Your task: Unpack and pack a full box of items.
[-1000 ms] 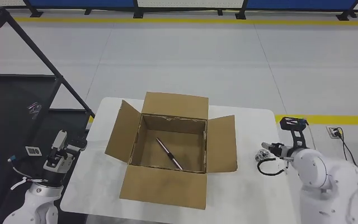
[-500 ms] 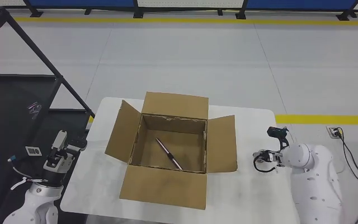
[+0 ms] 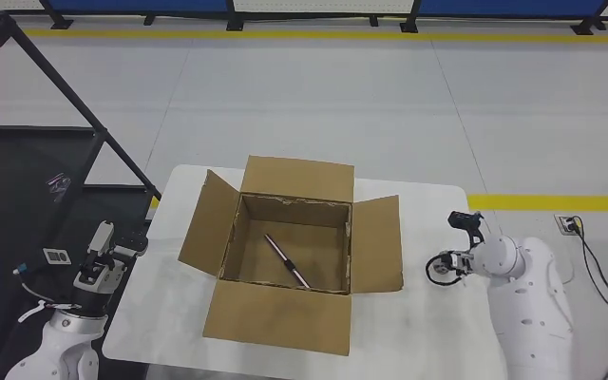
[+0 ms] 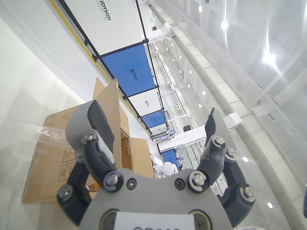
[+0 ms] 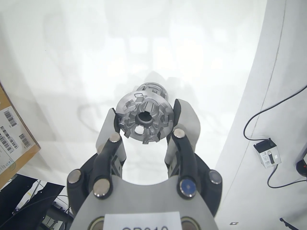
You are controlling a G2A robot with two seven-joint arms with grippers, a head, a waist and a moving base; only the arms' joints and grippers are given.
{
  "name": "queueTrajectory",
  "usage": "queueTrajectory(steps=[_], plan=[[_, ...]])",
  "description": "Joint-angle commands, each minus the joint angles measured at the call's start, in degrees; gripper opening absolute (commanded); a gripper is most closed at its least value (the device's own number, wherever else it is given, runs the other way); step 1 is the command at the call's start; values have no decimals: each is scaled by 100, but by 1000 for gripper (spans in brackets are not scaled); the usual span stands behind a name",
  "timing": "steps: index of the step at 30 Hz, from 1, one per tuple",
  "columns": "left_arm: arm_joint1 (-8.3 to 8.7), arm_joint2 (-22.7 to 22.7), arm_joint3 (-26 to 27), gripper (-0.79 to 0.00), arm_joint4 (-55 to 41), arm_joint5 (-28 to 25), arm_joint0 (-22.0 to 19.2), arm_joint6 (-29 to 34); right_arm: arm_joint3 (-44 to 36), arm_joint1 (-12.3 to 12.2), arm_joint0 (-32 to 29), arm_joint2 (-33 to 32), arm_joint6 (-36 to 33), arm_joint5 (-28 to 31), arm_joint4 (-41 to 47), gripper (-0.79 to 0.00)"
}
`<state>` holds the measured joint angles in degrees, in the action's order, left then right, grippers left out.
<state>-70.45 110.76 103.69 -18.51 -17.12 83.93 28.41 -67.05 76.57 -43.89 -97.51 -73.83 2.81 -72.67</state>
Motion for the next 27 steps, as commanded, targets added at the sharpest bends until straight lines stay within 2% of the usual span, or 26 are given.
queueTrajectory(steps=[1,3,9,11,13,15,18,21,24,27], plan=[[0,0,0,0,0,0,0,0,-520,-9,-141,4,8,-106,39,-785],[0,0,0,0,0,0,0,0,-1403,-8,-395,53,-26,-304,-3,-785],[0,0,0,0,0,0,0,0,-5156,36,-1635,507,-36,-837,-101,-785],[0,0,0,0,0,0,0,0,-5960,45,-1906,868,139,-929,-491,-785],[0,0,0,0,0,0,0,0,-6434,61,-2034,1427,417,-861,-734,-785],[0,0,0,0,0,0,0,0,-6481,88,-1992,2075,582,-795,-966,-785],[0,0,0,0,0,0,0,0,-5994,154,-1544,2906,564,-680,-1092,-785],[0,0,0,0,0,0,0,0,-5078,289,-812,3760,369,-686,-1077,-785],[0,0,0,0,0,0,0,0,-3894,491,-1,4414,223,-774,-559,-785],[0,0,0,0,0,0,0,0,-2786,715,630,4916,355,-1040,-94,-785]])
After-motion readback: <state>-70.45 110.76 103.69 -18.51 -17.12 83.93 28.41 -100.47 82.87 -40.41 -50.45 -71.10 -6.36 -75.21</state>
